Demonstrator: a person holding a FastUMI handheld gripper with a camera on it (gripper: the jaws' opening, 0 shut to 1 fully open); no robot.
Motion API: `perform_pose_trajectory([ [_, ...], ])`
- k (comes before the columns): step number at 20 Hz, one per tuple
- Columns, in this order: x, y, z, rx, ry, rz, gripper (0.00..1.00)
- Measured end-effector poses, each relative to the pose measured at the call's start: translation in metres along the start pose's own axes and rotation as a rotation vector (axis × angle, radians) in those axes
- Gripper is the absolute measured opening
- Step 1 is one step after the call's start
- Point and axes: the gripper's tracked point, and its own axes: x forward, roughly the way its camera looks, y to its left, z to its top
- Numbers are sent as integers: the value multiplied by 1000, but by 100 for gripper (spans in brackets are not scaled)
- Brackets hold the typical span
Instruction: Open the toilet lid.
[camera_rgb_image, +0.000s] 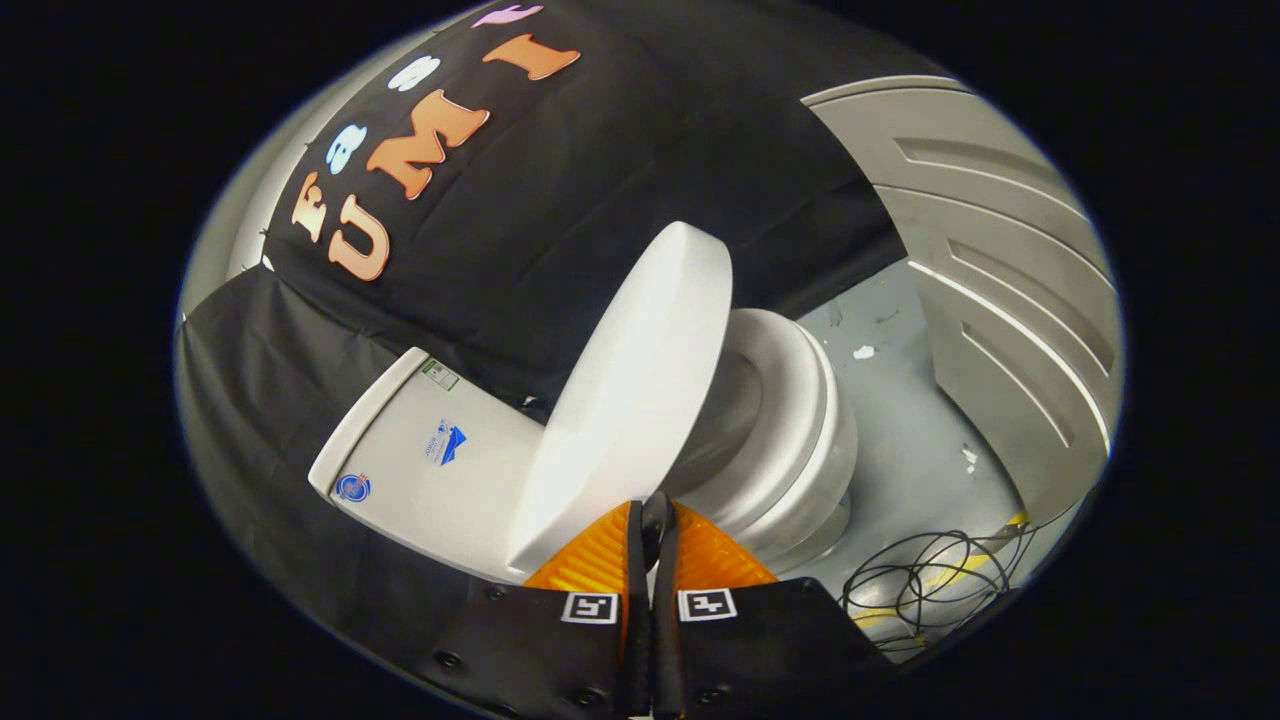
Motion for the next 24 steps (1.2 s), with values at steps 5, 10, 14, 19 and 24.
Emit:
perform_pose_trajectory([
  [5, -9, 36, 15, -151, -23, -27, 8],
  [10, -16, 66, 27, -201, -58, -92, 8],
  [14, -18, 89, 32, -242, -77, -145, 8],
  [19, -19, 117, 38, -308, -107, -199, 8],
  [24, -21, 148, 42, -363, -125, -225, 8],
])
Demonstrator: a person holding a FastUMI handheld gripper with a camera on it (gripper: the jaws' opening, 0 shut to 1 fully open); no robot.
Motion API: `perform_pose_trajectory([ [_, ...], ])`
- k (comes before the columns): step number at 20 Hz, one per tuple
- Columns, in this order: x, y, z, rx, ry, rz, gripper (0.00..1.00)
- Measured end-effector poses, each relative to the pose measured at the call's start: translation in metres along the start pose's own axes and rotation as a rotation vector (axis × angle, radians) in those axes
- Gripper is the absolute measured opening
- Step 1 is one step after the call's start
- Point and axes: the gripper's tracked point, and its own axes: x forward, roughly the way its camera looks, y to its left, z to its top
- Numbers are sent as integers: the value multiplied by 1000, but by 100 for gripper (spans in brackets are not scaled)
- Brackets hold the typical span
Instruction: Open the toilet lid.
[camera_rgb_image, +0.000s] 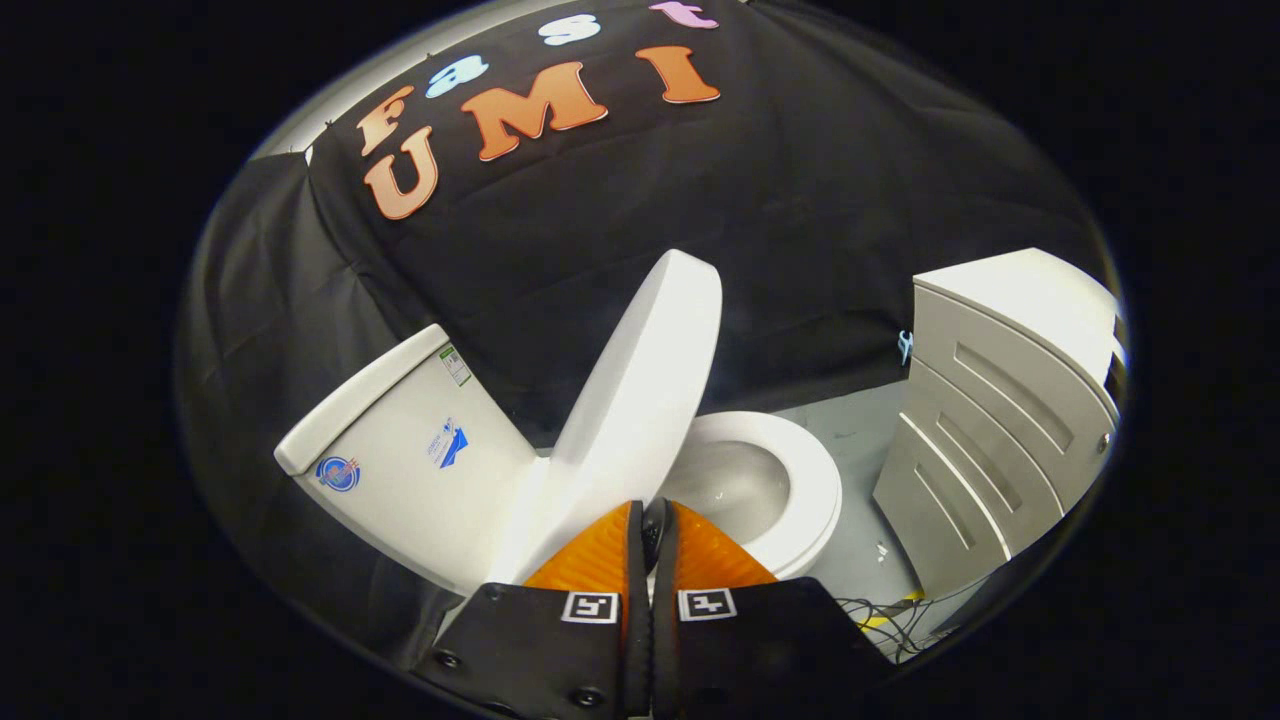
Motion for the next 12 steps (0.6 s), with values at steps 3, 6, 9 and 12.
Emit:
perform_pose_trajectory([
  [3, -2, 16, 6, -34, -12, -7, 8],
  [6, -2, 27, 13, -52, -18, -19, 8],
  [9, -6, 43, 21, -88, -34, -32, 8],
  [12, -7, 59, 27, -132, -46, -55, 8],
])
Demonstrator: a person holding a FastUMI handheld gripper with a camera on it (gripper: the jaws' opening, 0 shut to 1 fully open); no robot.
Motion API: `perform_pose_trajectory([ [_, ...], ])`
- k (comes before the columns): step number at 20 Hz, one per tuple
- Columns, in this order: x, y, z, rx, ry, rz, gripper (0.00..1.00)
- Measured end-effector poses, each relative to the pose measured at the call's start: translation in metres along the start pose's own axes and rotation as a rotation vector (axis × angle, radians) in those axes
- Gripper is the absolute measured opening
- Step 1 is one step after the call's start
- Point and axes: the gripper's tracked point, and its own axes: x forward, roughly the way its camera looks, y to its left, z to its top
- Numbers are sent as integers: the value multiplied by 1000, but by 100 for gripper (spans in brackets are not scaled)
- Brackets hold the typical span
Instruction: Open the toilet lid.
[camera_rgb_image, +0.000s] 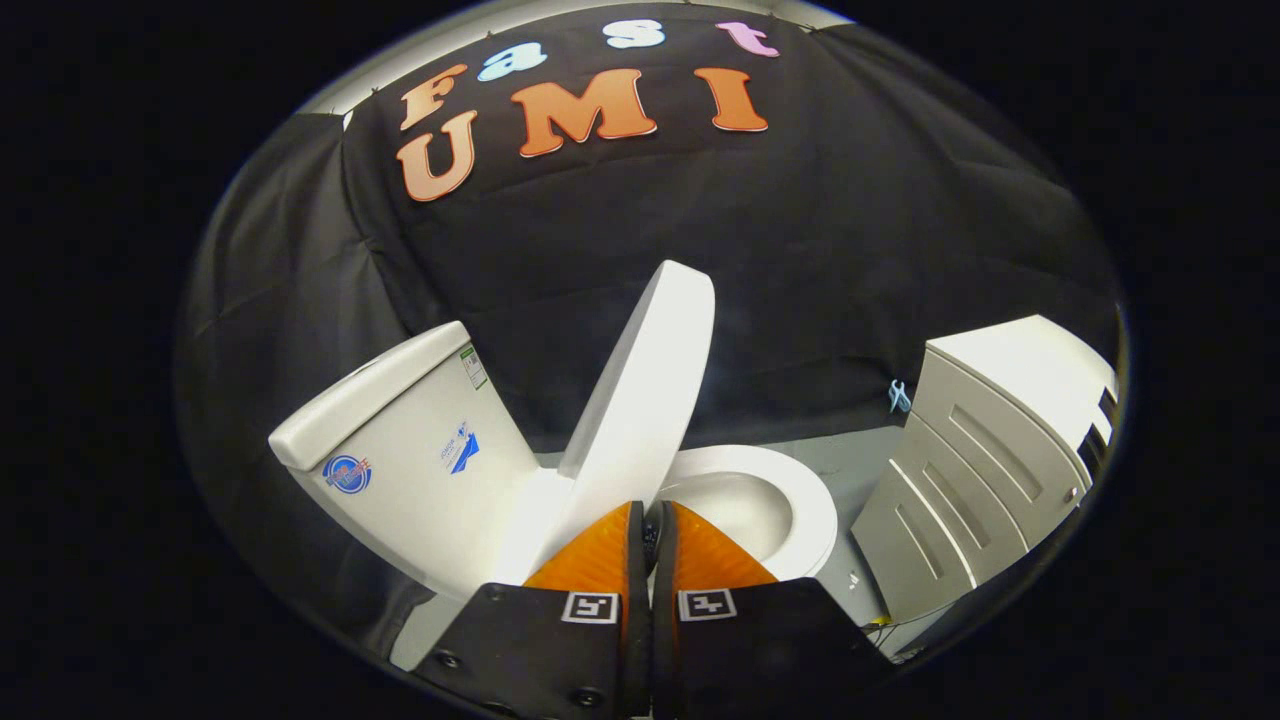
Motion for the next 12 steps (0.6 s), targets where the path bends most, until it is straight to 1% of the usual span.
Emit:
perform_pose_trajectory([
  [5, -2, 21, 12, -28, -15, -19, 8],
  [12, -7, 67, 26, -119, -62, -31, 8],
])
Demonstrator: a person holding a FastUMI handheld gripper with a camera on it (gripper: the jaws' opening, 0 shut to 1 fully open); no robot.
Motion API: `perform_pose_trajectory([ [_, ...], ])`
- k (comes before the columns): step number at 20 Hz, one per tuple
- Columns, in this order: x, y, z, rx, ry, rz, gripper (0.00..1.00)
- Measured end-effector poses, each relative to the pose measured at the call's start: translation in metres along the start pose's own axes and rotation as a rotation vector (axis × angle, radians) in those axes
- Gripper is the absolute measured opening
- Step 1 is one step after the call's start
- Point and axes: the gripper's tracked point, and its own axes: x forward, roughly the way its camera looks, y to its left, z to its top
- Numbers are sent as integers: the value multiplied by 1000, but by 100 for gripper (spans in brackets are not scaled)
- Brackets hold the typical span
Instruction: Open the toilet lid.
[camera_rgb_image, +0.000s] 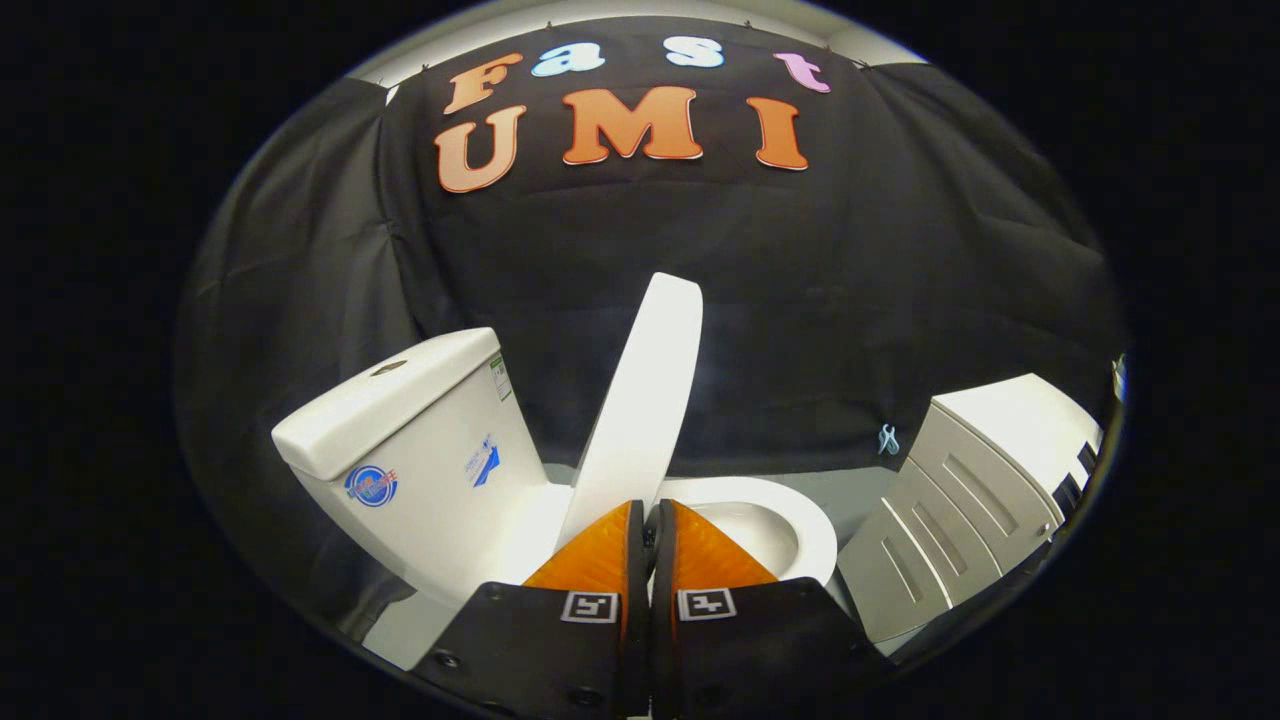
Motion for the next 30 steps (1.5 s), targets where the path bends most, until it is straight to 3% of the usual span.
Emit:
perform_pose_trajectory([
  [15, -2, 88, 19, -76, -53, 20, 8],
  [30, 2, 206, 11, -341, -118, -13, 8],
])
